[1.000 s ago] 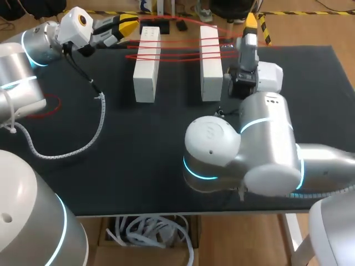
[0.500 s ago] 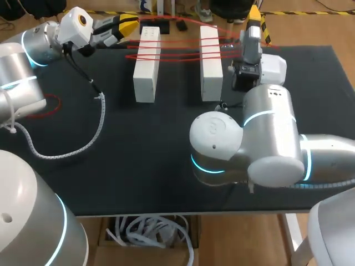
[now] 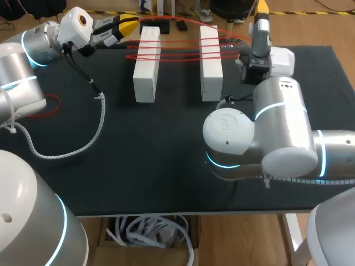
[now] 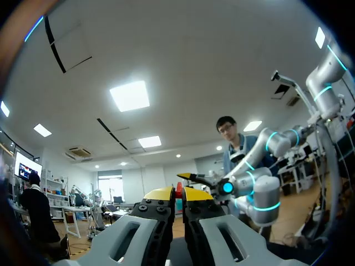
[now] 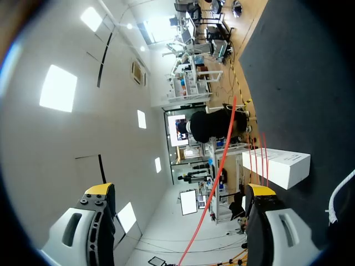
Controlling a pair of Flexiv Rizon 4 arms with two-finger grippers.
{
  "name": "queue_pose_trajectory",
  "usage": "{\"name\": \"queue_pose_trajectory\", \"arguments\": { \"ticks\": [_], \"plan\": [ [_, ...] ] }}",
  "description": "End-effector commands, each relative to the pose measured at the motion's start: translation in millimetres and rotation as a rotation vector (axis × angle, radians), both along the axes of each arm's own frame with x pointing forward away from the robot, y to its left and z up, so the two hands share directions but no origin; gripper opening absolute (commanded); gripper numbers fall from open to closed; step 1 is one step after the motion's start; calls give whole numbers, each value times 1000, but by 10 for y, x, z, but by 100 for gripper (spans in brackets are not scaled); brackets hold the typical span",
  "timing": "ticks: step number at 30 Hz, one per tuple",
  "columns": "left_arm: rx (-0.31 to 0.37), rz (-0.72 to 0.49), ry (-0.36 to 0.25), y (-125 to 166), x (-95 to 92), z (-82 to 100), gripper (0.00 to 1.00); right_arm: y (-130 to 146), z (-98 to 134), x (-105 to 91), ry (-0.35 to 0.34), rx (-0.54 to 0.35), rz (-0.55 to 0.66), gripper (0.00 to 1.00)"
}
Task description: Grab the tape and strap the tape.
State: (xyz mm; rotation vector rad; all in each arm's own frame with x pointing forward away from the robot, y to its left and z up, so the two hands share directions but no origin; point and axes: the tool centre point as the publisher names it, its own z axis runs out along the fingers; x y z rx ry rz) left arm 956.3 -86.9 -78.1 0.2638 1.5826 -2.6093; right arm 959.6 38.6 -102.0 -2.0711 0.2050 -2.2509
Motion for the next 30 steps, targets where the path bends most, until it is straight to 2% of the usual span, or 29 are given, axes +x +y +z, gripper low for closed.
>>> {"name": "queue_pose_trajectory", "arguments": {
  "ticks": [1,12,13,14,15,16,18,30],
  "plan": [
    [-2,-3,-2,1,9,-10,0,-29,23,1,5,0,-1,100],
    [-2,-3,-2,1,9,-10,0,-21,64,40,-8,23,-25,100],
    [-2,-3,-2,1,9,-10,0,-11,66,34,-9,26,-24,76],
    [-2,-3,-2,1,9,-10,0,-4,67,30,-9,28,-24,65],
    [-2,-3,-2,1,9,-10,0,4,65,26,-10,30,-24,60],
    [-2,-3,-2,1,9,-10,0,12,61,21,-9,30,-24,49],
    [-2,-3,-2,1,9,-10,0,27,55,9,-7,34,-25,45],
    [-2,-3,-2,1,9,-10,0,68,46,-66,3,61,-28,44]
  ]
}}
